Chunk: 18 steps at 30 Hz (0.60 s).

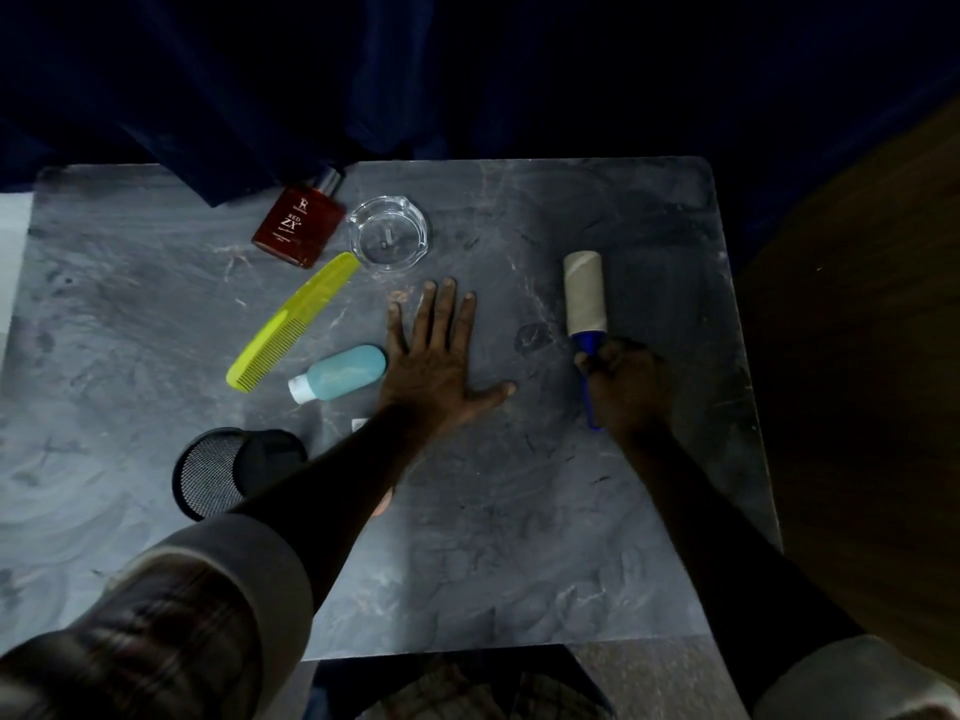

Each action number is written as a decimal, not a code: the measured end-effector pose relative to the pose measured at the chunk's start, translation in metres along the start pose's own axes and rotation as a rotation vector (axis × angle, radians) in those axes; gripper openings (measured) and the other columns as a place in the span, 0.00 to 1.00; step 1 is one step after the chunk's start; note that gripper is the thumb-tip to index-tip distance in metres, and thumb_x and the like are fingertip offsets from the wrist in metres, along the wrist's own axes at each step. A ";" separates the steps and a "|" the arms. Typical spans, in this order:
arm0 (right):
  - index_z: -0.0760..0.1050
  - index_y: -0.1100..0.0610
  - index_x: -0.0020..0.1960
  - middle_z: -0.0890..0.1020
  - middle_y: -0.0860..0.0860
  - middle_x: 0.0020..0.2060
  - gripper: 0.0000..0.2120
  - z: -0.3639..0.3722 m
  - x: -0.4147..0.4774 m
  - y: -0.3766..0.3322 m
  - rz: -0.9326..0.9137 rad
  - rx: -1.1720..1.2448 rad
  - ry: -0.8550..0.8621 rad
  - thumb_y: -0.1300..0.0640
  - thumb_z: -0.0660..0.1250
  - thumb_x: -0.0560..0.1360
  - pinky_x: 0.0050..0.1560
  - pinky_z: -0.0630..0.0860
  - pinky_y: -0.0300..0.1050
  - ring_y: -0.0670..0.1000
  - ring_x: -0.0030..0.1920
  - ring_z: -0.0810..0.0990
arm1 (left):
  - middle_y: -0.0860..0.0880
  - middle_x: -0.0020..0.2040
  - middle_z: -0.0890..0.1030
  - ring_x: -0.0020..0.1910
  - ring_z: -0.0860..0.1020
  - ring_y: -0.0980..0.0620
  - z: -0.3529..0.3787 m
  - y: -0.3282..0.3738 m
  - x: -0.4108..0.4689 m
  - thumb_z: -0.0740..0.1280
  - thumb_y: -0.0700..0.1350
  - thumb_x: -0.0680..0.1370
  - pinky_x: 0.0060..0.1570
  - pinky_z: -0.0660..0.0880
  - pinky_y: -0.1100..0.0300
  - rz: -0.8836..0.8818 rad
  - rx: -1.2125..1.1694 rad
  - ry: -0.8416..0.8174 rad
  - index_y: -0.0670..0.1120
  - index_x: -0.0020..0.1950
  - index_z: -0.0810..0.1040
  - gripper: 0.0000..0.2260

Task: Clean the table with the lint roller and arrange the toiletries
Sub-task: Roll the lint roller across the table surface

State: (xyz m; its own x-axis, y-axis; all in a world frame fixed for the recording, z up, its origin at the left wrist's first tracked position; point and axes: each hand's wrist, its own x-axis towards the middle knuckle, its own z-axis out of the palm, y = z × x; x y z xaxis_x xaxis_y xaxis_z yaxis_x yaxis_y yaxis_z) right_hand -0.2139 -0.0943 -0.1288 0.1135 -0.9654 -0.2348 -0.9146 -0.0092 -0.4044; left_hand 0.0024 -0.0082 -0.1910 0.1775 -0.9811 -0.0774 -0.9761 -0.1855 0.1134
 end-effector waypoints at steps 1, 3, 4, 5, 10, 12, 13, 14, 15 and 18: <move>0.84 0.60 0.50 0.87 0.59 0.47 0.15 0.003 -0.002 -0.006 -0.026 -0.043 -0.004 0.48 0.67 0.79 0.50 0.75 0.46 0.60 0.49 0.85 | 0.40 0.90 0.51 0.89 0.50 0.39 0.001 0.000 0.000 0.55 0.83 0.72 0.82 0.48 0.26 0.000 0.001 0.002 0.45 0.89 0.52 0.57; 0.83 0.59 0.51 0.87 0.59 0.48 0.16 0.008 -0.007 -0.016 -0.070 -0.090 -0.010 0.47 0.65 0.80 0.51 0.76 0.47 0.59 0.49 0.85 | 0.40 0.90 0.51 0.89 0.50 0.39 0.002 -0.001 0.001 0.55 0.83 0.72 0.82 0.47 0.26 -0.002 -0.002 0.011 0.45 0.89 0.52 0.57; 0.83 0.59 0.51 0.87 0.59 0.48 0.16 0.010 -0.009 -0.021 -0.078 -0.077 -0.021 0.47 0.65 0.80 0.51 0.76 0.48 0.59 0.50 0.84 | 0.40 0.90 0.51 0.89 0.50 0.39 0.002 -0.001 0.001 0.55 0.83 0.72 0.82 0.47 0.26 -0.002 -0.004 0.017 0.46 0.89 0.52 0.57; 0.83 0.59 0.51 0.87 0.59 0.49 0.16 0.012 -0.011 -0.024 -0.078 -0.062 -0.031 0.47 0.66 0.80 0.52 0.76 0.49 0.60 0.50 0.84 | 0.40 0.90 0.51 0.89 0.50 0.39 0.003 -0.002 0.001 0.55 0.83 0.72 0.82 0.47 0.26 -0.001 -0.006 0.021 0.46 0.89 0.52 0.57; 0.83 0.56 0.53 0.87 0.56 0.50 0.16 0.012 -0.015 -0.030 -0.074 -0.082 -0.034 0.45 0.65 0.79 0.53 0.75 0.47 0.57 0.52 0.84 | 0.40 0.90 0.52 0.89 0.51 0.39 0.003 -0.001 0.000 0.55 0.83 0.72 0.83 0.47 0.27 -0.005 -0.014 0.026 0.46 0.89 0.53 0.57; 0.84 0.55 0.53 0.87 0.55 0.49 0.17 0.010 -0.014 -0.031 -0.050 -0.103 -0.033 0.44 0.66 0.78 0.52 0.76 0.47 0.56 0.51 0.85 | 0.40 0.90 0.52 0.89 0.51 0.39 0.004 -0.001 0.000 0.55 0.83 0.72 0.83 0.48 0.27 -0.005 -0.019 0.030 0.46 0.89 0.53 0.57; 0.84 0.55 0.53 0.87 0.54 0.49 0.17 0.010 -0.013 -0.032 -0.038 -0.125 -0.032 0.43 0.66 0.78 0.51 0.77 0.47 0.56 0.50 0.85 | 0.40 0.90 0.52 0.89 0.51 0.39 0.004 -0.001 0.000 0.55 0.83 0.72 0.83 0.47 0.27 -0.006 -0.021 0.028 0.46 0.89 0.53 0.57; 0.84 0.55 0.53 0.87 0.54 0.49 0.18 0.010 -0.012 -0.033 -0.030 -0.149 -0.030 0.42 0.66 0.78 0.50 0.77 0.46 0.55 0.50 0.86 | 0.41 0.90 0.51 0.89 0.50 0.39 0.004 -0.002 0.000 0.55 0.83 0.72 0.83 0.47 0.27 -0.008 -0.023 0.027 0.46 0.89 0.53 0.57; 0.84 0.54 0.52 0.88 0.54 0.48 0.18 0.010 -0.012 -0.034 -0.024 -0.167 -0.024 0.41 0.65 0.78 0.49 0.76 0.46 0.55 0.49 0.86 | 0.41 0.90 0.51 0.89 0.50 0.39 0.004 -0.002 0.000 0.55 0.83 0.72 0.83 0.47 0.27 -0.008 -0.024 0.026 0.46 0.89 0.52 0.57; 0.84 0.55 0.51 0.88 0.54 0.47 0.21 0.011 -0.014 -0.036 0.020 -0.157 0.003 0.38 0.66 0.77 0.43 0.71 0.42 0.55 0.48 0.86 | 0.40 0.90 0.51 0.89 0.50 0.39 0.005 -0.002 0.000 0.56 0.82 0.72 0.83 0.47 0.27 0.001 -0.025 0.035 0.46 0.89 0.53 0.57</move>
State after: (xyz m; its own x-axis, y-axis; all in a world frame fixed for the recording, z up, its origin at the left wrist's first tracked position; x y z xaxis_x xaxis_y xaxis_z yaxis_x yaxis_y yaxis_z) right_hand -0.1788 -0.0777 -0.1207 0.0939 -0.9665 -0.2387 -0.9661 -0.0306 -0.2562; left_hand 0.0039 -0.0073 -0.1958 0.1810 -0.9826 -0.0429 -0.9730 -0.1852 0.1380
